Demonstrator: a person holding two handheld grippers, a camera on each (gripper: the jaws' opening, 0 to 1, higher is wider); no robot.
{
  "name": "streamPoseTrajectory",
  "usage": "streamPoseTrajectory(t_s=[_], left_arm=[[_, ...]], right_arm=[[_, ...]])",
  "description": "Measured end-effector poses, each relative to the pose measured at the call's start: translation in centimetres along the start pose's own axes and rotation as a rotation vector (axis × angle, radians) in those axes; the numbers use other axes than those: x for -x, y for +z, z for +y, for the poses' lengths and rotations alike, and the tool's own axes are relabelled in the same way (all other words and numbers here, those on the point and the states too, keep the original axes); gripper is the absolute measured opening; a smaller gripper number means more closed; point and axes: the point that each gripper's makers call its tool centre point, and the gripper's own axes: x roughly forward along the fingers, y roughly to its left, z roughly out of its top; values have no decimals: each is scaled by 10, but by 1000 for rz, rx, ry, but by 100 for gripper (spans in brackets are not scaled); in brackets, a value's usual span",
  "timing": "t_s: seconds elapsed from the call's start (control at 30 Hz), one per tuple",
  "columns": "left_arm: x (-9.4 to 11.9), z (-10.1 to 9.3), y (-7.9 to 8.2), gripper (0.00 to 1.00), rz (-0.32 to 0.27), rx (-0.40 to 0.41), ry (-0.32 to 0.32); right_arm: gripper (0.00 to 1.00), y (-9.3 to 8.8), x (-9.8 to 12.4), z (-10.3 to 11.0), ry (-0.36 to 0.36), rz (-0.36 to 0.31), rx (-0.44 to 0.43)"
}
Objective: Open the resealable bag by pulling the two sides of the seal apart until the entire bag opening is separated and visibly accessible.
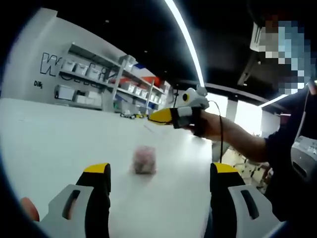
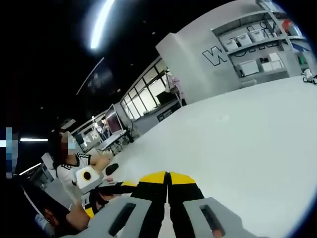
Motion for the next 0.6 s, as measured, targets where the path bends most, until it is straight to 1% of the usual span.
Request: streamPoseTrajectory(t_s=[0.13, 0.3, 0.33, 0.37, 0.4, 0.43, 0.47, 0.5, 0.53, 0.57, 0.6], left_arm=[[1, 1, 0, 82, -1, 1, 1], [2, 1, 1, 82, -3, 1, 2], [2, 2, 1, 82, -6, 0, 3], [2, 2, 2, 82, -9, 0, 3], [1, 2, 2, 82, -11, 2, 1], [1, 2, 2, 82, -11, 4, 0], [0, 2, 1, 82, -10, 5, 1], [-1, 1, 1, 82, -10, 7, -2], [-2, 0, 1, 82, -10, 9, -6], [-2, -1, 1, 82, -10, 9, -8], [-2, -1, 1, 82, -11, 7, -8]], right_arm=[[0, 7, -7, -5, -11, -5, 11], [0, 8, -3, -8, -29, -1, 42], [0, 11, 1, -10, -46, -14, 58], [0, 14, 5, -9, -46, -33, 82], [0, 9, 7, -8, -44, -2, 97], [0, 9, 10, -9, -55, 0, 107], [0, 12, 14, -7, -49, -28, 137], [0, 8, 18, -7, -55, -13, 167], [0, 5, 24, -10, -73, -1, 222], [3, 7, 28, -10, -83, -27, 254], [18, 6, 31, -12, -95, -31, 250]])
